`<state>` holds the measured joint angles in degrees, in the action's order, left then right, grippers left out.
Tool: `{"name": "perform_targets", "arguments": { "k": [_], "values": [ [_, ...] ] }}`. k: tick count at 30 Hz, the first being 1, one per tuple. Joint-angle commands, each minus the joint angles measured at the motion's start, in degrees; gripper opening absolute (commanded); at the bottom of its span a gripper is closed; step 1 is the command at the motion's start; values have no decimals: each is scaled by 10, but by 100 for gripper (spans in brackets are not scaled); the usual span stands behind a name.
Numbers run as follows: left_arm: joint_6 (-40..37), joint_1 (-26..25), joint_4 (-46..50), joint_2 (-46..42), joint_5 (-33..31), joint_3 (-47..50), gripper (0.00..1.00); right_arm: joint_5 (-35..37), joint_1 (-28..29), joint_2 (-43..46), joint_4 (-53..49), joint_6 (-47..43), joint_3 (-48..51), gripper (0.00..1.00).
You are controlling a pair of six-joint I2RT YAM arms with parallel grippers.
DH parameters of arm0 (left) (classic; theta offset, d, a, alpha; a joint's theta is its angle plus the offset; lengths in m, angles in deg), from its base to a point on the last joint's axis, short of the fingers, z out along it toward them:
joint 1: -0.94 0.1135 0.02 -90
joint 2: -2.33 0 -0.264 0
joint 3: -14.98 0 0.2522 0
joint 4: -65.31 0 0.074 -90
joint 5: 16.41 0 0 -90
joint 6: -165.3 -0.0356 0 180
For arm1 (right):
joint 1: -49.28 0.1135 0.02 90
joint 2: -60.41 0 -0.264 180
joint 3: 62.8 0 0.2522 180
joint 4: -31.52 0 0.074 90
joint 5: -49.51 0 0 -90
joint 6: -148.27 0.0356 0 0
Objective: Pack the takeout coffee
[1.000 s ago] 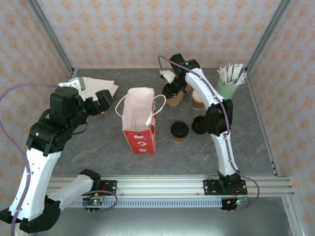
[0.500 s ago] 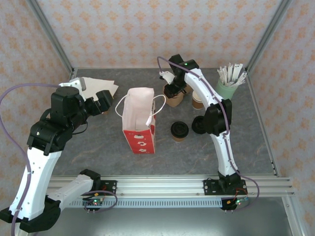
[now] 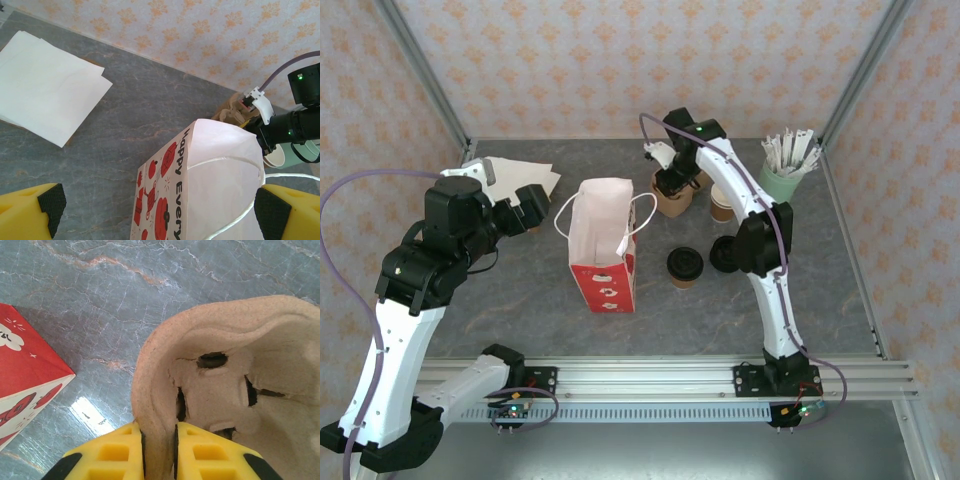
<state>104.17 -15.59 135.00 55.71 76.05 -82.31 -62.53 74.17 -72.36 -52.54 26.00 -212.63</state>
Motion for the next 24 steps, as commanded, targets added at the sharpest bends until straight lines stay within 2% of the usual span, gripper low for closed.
{"name": "perform_targets", "arguments": {
  "k": [1,8,24],
  "values": [
    [-6,-4,6,-4,-16,-1,100,17,1,45,-13,-15,-10,16],
    [-3,-4,-2,-1,-11,-2,100,40,0,80,-10,-32,2,10],
    [4,-4,-16,8,7,-2,100,107,0,151,15,-70,7,7]
  ]
}}
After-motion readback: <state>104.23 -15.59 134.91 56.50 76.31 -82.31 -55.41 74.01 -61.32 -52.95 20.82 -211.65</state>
